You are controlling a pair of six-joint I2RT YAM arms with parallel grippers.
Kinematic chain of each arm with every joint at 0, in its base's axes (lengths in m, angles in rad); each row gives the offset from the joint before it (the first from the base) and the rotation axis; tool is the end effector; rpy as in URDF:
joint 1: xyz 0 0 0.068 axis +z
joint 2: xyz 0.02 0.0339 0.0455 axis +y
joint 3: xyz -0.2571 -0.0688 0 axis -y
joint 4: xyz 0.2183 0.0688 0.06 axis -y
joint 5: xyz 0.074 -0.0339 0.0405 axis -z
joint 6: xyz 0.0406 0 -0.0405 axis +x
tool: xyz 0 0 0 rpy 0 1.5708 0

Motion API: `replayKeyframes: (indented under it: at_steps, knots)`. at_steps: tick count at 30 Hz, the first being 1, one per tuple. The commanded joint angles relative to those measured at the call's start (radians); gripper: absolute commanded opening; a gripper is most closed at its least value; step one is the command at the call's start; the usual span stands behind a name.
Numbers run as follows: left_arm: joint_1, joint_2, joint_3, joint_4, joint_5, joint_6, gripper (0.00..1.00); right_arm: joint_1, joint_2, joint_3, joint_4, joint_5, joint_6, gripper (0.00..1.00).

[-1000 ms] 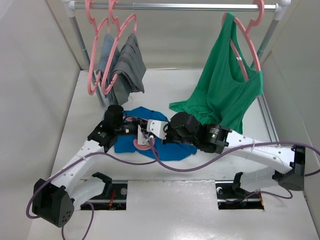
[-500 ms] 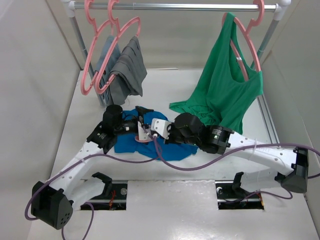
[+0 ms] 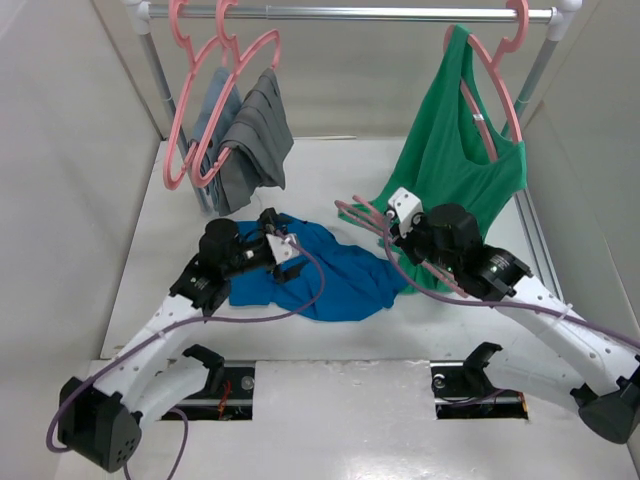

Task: Place the t-shirt on the hanger
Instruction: Place tshirt on hanger

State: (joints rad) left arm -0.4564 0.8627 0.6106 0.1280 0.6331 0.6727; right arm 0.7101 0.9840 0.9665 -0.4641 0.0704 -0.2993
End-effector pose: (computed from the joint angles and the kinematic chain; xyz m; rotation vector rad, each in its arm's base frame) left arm 0.1555 -0.1031 0.2992 1.2611 1.1165 -0.3727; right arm 0.1523 0.1272 0.3307 -0.9556 1.8205 0.1831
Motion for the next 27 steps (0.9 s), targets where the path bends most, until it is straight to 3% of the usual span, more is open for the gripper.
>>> replayKeyframes:
  at_steps: [1,6,9,12,14,17,19,22,25,27]
  knots:
    - [0.002,0.097,0.049,-0.080,-0.055,-0.046,0.95,-0.034,-0.021,0.006,0.044,-0.043,0.026,0.00]
    - [0.002,0.108,0.038,-0.018,-0.010,-0.004,0.97,-0.055,-0.010,-0.012,0.068,-0.080,0.014,0.00]
    - [0.002,0.185,0.038,-0.018,-0.074,0.007,0.97,-0.055,0.001,0.006,0.077,-0.070,0.034,0.00]
    - [0.002,0.251,0.058,-0.018,-0.113,0.007,0.93,-0.055,0.012,0.020,0.088,-0.105,0.034,0.00]
    - [-0.019,0.281,0.069,-0.037,-0.128,0.030,0.83,-0.055,0.012,0.029,0.116,-0.115,0.034,0.00]
    - [-0.047,0.372,0.107,-0.089,-0.139,0.118,0.76,-0.055,0.012,0.029,0.128,-0.115,0.034,0.00]
    - [-0.062,0.438,0.130,-0.131,-0.116,0.253,0.76,-0.055,0.012,0.029,0.139,-0.103,0.034,0.00]
    - [-0.094,0.472,0.132,-0.223,-0.116,0.434,0.83,-0.055,0.022,0.058,0.148,-0.093,0.014,0.00]
    - [-0.108,0.521,0.121,-0.286,-0.104,0.520,0.84,-0.055,0.056,0.110,0.104,-0.083,0.003,0.00]
    - [-0.122,0.544,0.121,-0.376,-0.073,0.620,0.76,-0.055,0.067,0.130,0.090,-0.073,0.003,0.00]
